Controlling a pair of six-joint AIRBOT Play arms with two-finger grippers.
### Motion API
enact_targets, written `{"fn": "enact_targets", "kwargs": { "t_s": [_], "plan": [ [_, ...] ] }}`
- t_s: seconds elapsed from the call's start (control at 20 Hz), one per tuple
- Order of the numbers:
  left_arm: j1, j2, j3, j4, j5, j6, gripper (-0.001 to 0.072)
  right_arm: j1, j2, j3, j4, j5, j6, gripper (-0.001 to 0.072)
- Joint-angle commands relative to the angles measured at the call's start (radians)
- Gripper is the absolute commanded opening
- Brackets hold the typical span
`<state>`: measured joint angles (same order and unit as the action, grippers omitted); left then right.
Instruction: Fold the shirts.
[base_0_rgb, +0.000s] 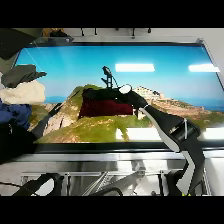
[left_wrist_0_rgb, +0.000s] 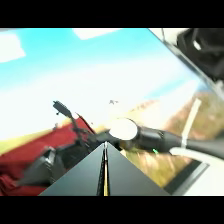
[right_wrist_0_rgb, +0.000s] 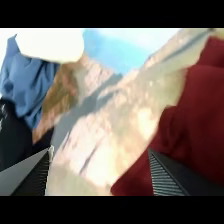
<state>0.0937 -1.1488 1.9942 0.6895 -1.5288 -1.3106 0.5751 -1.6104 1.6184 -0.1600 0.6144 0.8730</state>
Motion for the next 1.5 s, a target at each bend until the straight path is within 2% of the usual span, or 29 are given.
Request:
{"fn": "enact_targets", "kwargs": {
  "t_s": [0.0,0.05,0.15,0.25,0.5,0.6,0.65,0.7,0.95,1.2,1.25,1.3,1.35,1.45],
  "plan": [
    [-0.026,0.000,0.000,0.000,-0.068,0.003,0.0018,-0.026,0.026,0.003,0.077,0.014,-0.092,0.0618],
    [-0.036,-0.015,0.000,0.000,-0.073,0.003,0.0018,-0.070,0.057,0.003,0.053,0.062,-0.092,0.0561],
    [-0.050,-0.042,0.000,0.000,-0.085,0.003,0.0018,-0.180,0.124,0.003,0.002,0.200,-0.077,0.0562],
    [-0.058,-0.067,0.000,-0.001,-0.100,0.003,0.0017,-0.293,0.175,0.003,-0.076,0.312,0.030,0.0561],
    [-0.058,-0.094,0.000,-0.002,-0.104,0.002,0.0018,-0.501,0.190,-0.014,-0.554,0.475,0.343,0.0575],
    [-0.058,-0.090,0.000,-0.002,-0.103,0.002,0.0018,-0.514,0.163,-0.049,-0.653,0.499,0.373,0.0577],
    [-0.058,-0.087,0.000,-0.001,-0.103,0.002,0.0018,-0.512,0.144,-0.065,-0.650,0.501,0.373,0.0590],
    [-0.058,-0.086,0.000,-0.003,-0.103,0.002,0.0018,-0.503,0.119,-0.073,-0.648,0.501,0.372,0.0648],
    [-0.058,-0.086,0.000,-0.002,-0.105,0.002,0.0018,-0.468,0.017,-0.073,-0.647,0.501,0.370,0.0648],
    [-0.058,-0.087,0.000,-0.002,-0.110,0.002,0.0017,-0.438,-0.006,-0.073,-0.565,0.501,0.337,0.0633],
    [-0.058,-0.087,0.000,-0.002,-0.110,0.002,0.0018,-0.433,-0.006,-0.073,-0.528,0.502,0.319,0.0539],
    [-0.058,-0.086,0.000,-0.002,-0.110,0.002,0.0018,-0.431,-0.006,-0.073,-0.482,0.503,0.291,0.0294],
    [-0.058,-0.086,0.000,-0.002,-0.110,0.002,0.0018,-0.432,-0.006,-0.072,-0.424,0.510,0.255,0.0089],
    [-0.058,-0.086,0.000,-0.002,-0.111,0.000,0.0018,-0.447,0.012,-0.060,-0.306,0.525,0.187,0.0020]
  ]
}}
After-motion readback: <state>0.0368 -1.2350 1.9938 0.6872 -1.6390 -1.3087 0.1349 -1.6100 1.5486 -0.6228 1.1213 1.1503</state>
